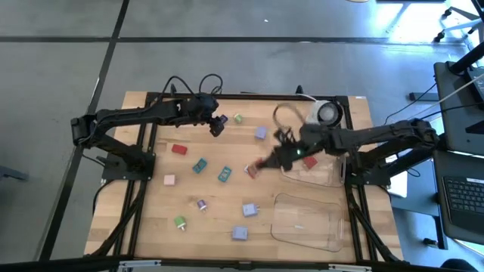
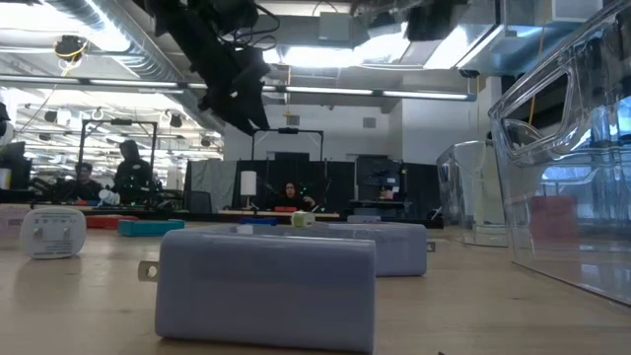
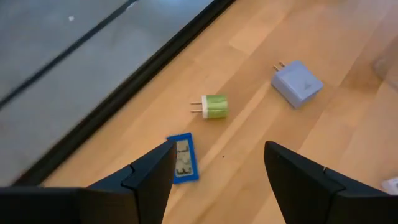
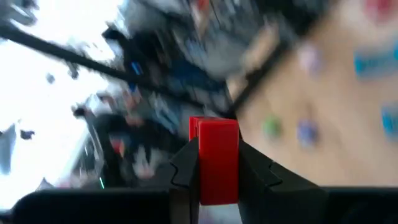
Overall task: Pick & Place Office items
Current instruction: Put the right red digital timer into the bottom transparent bin
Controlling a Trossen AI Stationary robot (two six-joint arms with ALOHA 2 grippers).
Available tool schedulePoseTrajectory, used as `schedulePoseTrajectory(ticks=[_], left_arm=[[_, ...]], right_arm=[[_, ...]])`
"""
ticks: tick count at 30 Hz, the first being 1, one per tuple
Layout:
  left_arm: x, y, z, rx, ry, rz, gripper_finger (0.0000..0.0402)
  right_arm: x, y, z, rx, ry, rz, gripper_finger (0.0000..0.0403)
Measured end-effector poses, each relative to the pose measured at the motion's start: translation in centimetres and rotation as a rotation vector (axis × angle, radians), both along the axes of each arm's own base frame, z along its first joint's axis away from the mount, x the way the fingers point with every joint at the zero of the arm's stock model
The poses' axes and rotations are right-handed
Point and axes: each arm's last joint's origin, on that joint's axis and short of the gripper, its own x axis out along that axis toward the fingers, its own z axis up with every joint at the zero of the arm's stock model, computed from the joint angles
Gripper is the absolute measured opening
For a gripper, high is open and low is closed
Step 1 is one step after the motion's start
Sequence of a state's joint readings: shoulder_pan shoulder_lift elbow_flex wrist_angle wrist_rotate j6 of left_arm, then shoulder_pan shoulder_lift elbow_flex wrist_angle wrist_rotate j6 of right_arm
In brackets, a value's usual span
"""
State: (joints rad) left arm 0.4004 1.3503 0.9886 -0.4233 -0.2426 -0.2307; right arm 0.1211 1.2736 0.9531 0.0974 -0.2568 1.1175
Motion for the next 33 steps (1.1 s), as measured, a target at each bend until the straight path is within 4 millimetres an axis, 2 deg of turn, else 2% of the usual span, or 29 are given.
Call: schedulePoseTrajectory(ticks=[7, 16, 21, 26, 29, 33], left_arm=[[0.6, -1.4, 0.0, -0.145, -0.124, 0.126, 0.0238], [1.9, -4.5, -0.4, -0.246, -0.193, 0.176, 0.0237], [2.5, -6.8, -0.7, -0.278, -0.196, 0.137, 0.0237], [3.0, -8.6, -1.2, -0.251, -0.176, 0.117, 0.0237], [3.4, -9.5, -1.4, -0.243, -0.176, 0.093, 0.0237], [3.6, -10.3, -1.5, -0.230, -0.176, 0.077, 0.0237]], right_arm=[[-2.6, 5.6, -2.5, -0.069, 0.274, 0.264, 0.0072], [-5.5, 10.7, -3.1, -0.220, 0.287, 0.353, 0.0073], [-7.5, 12.4, -3.9, -0.286, 0.378, 0.345, 0.0073], [-9.6, 12.9, -5.9, -0.356, 0.622, 0.221, 0.0073], [-10.2, 13.4, -7.0, -0.370, 0.720, 0.166, 0.0073], [-9.8, 14.3, -8.5, -0.388, 0.772, 0.128, 0.0073]])
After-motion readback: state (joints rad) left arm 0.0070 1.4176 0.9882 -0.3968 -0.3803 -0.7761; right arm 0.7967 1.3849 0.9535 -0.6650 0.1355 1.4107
